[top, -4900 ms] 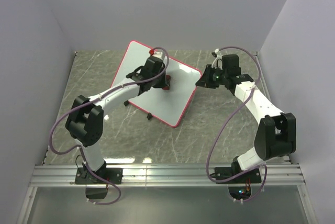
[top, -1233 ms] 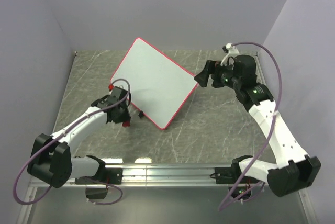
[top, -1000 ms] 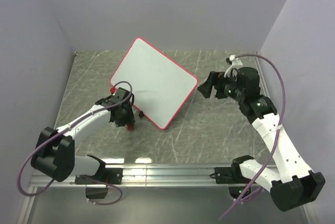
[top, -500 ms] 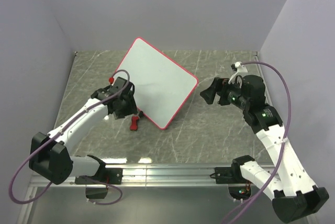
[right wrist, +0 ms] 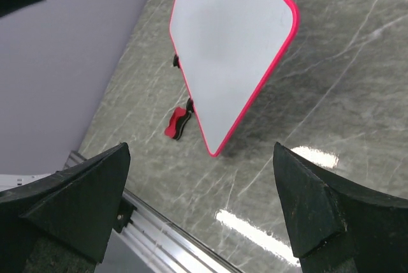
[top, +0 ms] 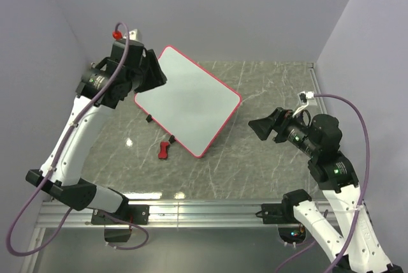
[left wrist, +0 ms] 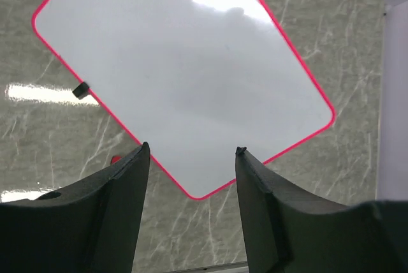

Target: Erase the whiteboard

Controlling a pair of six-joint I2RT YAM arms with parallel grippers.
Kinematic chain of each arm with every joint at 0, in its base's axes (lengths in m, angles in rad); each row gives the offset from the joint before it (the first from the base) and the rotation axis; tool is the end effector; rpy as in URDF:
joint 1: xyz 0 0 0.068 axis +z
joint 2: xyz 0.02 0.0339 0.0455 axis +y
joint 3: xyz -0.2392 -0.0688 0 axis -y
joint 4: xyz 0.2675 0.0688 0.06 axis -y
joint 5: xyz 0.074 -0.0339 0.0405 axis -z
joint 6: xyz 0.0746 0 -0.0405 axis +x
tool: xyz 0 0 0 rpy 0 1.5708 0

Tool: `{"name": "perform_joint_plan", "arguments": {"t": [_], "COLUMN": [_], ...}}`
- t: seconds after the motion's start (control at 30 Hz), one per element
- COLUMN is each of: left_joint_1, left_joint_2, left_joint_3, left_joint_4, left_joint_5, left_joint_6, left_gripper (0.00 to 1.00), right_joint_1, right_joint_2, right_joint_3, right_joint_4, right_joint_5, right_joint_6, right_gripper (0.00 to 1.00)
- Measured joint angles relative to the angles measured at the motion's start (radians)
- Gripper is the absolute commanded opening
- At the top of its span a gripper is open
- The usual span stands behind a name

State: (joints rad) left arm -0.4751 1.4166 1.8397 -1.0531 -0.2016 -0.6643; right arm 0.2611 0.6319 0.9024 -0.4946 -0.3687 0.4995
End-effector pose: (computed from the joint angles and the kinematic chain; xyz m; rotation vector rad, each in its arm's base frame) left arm 0.2926 -0.1337 0.4277 -0.3226 2.1940 -0.4188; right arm 0.1947 0.0799 0.3522 -0.0531 1.8652 0.8661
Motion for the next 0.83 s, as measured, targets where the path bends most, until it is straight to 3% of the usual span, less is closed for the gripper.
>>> {"name": "perform_joint_plan", "arguments": {"t": [0.27, 0.43, 0.57, 0.67, 0.83], "left_joint_1": [-0.002, -0.016, -0.033, -0.054, -0.074], "left_joint_2": [0.006, 0.026, 0.026, 0.013, -0.051], "left_joint_3": [0.076, 0.121, 0.167, 0.168, 0.089], "left_joint_4": [-0.056, -0.079, -0.083, -0.089, -0.092], "left_joint_5": [0.0, -0.004, -0.01, -0.023, -0.035], "left_joint_6": [0.014, 0.011, -0.002, -0.015, -0.05], "left_gripper": [0.66, 0.75, 0.74, 0.67, 0.63], "right_joint_1": [0.0, 0.0, 0.0, 0.005, 0.027], "right_joint_2": [-0.091, -0.159, -0.182, -0.183, -0.184], "right_joint_3": [-0.007, -0.007, -0.014, -0.014, -0.014], "right_joint_4": [-0.095, -0.15, -0.174, -0.182, -0.188], "right_joint_5": [0.005, 0.002, 0.001, 0.006, 0.021], "right_joint_6": [-0.003, -0.018, -0.019, -0.026, -0.04], "right_gripper": [1.0, 1.0, 1.0, 1.0, 1.0]}}
